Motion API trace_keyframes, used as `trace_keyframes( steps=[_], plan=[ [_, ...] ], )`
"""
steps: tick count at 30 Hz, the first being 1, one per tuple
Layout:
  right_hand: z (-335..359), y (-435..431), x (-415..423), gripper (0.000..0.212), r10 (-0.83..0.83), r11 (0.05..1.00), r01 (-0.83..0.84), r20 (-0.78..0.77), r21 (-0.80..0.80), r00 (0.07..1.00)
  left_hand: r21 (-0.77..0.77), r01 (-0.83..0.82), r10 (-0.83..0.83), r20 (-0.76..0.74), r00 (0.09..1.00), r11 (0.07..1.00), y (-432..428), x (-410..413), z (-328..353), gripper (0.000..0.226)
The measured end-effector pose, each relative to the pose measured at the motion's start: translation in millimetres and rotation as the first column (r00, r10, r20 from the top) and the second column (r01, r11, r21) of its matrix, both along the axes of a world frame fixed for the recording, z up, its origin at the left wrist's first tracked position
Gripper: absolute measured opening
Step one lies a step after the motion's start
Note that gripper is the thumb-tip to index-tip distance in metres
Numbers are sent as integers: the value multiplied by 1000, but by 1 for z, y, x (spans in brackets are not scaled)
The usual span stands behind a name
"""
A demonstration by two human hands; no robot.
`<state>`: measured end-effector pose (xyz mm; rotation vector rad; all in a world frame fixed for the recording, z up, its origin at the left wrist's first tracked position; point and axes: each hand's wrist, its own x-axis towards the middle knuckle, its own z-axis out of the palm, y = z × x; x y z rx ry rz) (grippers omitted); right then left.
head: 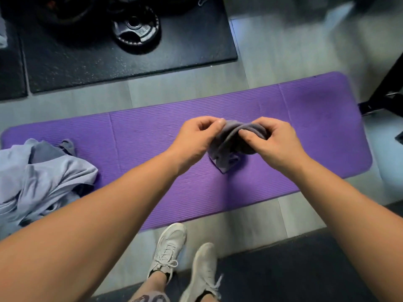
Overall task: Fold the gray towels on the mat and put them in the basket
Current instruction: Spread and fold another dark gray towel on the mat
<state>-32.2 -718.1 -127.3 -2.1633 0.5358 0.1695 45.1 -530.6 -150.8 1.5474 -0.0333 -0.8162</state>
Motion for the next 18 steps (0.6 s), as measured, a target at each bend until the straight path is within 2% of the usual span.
trace_keyframes(
  steps=[2,6,10,14,18],
  plan=[
    [-28,-21,-5,26,44,993,-50,-58,-111,997,59,36,-34,-37,999,998,-4,-4,-28,17],
    [-97,-56,-19,29,113,963,-160,-213,-219,970,187,80,-63,-93,994,979,-20,-18,-94,12],
    [-173,-99,-33,43,75,945,-164,-302,-281,950,344,49,2,-148,989,938,-40,-27,-166,17],
    [-242,-148,-32,47,92,910,-213,-328,-356,940,524,-58,136,-111,984,849,-55,-29,-245,12],
    [-297,-177,-20,68,153,854,-380,-526,-355,836,622,-85,143,-44,989,778,-69,-20,-315,35]
  ],
)
